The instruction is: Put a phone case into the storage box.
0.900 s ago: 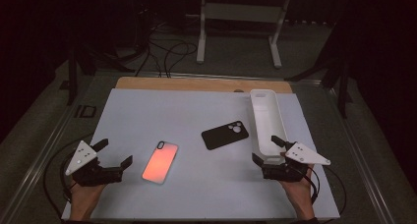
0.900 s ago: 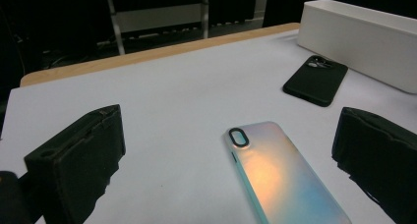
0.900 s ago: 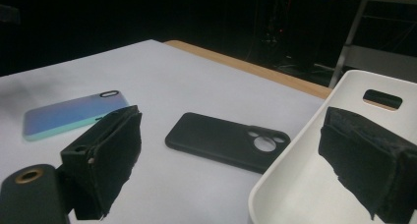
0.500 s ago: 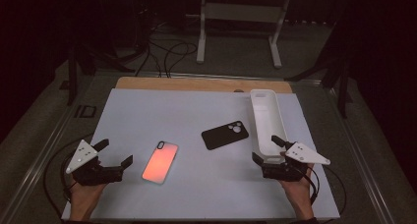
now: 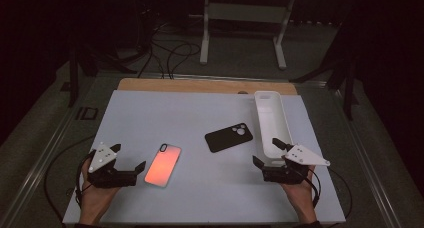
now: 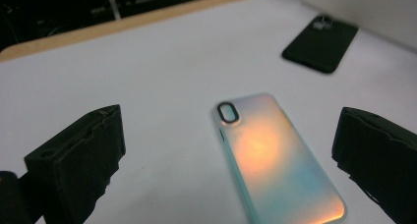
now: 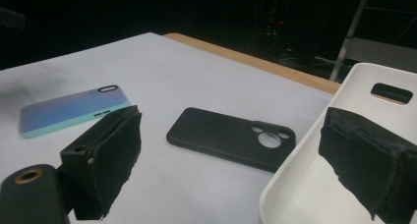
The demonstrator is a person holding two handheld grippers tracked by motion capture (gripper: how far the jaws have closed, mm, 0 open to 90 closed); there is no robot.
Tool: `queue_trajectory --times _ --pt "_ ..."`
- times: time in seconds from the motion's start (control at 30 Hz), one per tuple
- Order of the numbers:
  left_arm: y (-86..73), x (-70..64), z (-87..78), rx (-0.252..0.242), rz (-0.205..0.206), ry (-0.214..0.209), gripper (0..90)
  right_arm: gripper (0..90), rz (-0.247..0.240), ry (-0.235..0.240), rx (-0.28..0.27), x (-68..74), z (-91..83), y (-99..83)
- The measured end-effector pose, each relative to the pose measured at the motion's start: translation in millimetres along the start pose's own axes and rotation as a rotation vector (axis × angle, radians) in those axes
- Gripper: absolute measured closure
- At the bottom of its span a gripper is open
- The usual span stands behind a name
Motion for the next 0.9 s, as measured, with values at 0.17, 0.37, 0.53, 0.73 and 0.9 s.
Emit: queue_trajectory --times 0.17,0.37,0.53,0.73,0.9 --pt "2.4 -7.8 7.4 0.045 0.006 -0.002 0.0 9.0 0.002 -0.004 0.003 -0.9 0.1 -0.7" --pt "6.3 -17.2 18.0 0.107 0.018 0.008 0.0 9.0 0.003 -0.008 0.005 -1.8 0.3 -1.2" --pt "7.8 -21.7 26.2 0.152 0.023 0.015 0.0 9.0 0.005 -0.011 0.010 -1.5 1.4 -2.1" --pt "7.6 -26.4 36.0 0.226 0.038 0.045 0.0 9.0 -0.006 -0.010 0.013 -0.3 2.6 -2.3" --pt "9.1 -30.7 43.4 0.257 0.035 0.049 0.0 9.0 -0.003 -0.010 0.016 -0.6 3.1 -3.1"
Point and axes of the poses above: each handheld gripper's, and its own axes: z roughly forward along the jaws, y roughly out of its top, x roughly to its left, the point moved 5 cm from there along z, roughly forward along the jaws, and after that the axes turned 4 degrees about -z, right-handed, at the moved point
